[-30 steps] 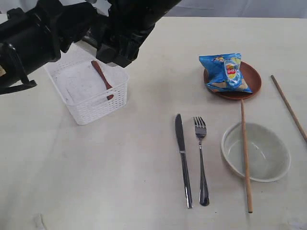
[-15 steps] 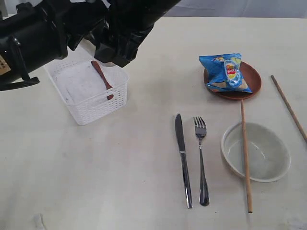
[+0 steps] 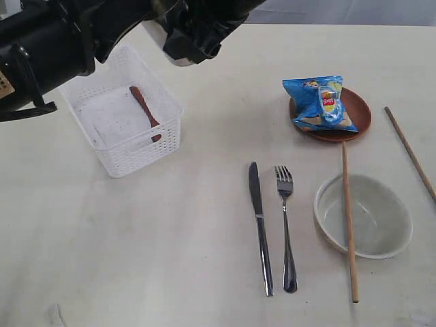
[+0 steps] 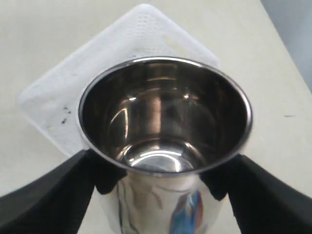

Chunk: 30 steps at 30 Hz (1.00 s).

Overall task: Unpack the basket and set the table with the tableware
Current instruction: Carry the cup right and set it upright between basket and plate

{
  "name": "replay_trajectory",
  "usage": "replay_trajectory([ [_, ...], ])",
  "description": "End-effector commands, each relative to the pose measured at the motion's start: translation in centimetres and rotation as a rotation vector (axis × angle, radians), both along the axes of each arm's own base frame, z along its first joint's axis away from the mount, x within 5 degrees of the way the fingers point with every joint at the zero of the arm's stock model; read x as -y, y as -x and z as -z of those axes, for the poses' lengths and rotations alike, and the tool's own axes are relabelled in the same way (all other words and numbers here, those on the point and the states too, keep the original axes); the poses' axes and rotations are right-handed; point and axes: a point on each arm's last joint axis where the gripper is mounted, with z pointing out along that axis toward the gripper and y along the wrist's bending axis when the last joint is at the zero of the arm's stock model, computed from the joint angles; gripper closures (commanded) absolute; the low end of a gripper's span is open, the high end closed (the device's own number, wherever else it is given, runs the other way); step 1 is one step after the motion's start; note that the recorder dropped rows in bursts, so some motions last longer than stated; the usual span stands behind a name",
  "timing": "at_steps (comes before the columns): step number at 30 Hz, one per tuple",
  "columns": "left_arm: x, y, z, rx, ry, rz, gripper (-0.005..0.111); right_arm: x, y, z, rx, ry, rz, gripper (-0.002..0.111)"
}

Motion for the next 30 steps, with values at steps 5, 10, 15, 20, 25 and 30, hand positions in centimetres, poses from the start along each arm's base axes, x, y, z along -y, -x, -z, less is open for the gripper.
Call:
replay_trajectory([
  [5, -0.1, -0.1, -0.2, 0.018, -0.016, -0.022, 0.107, 3.5, -2.6, 4.4, 0.07, -0.208, 0.387, 0.109],
  [10, -0.1, -0.2, -0.3, 0.03, -0.027, -0.029, 0.107, 3.5, -3.7, 8.8, -0.008, -0.235, 0.588, 0.109],
  [15, -0.2, -0.2, -0.3, 0.038, -0.033, -0.034, 0.107, 2.8, -4.0, 12.3, -0.063, -0.213, 0.732, 0.109],
  [20, -0.2, -0.3, -0.3, 0.037, -0.029, -0.045, 0.107, 1.2, -3.2, 14.1, 0.036, -0.151, 0.786, 0.109],
  [25, -0.2, -0.3, -0.3, 0.037, -0.029, -0.045, 0.107, -0.1, -3.4, 15.9, 0.0, -0.297, 0.865, 0.109],
  [30, -0.3, -0.2, -0.2, 0.053, -0.051, -0.048, 0.107, -0.3, -2.8, 16.8, 0.012, -0.407, 0.888, 0.109],
])
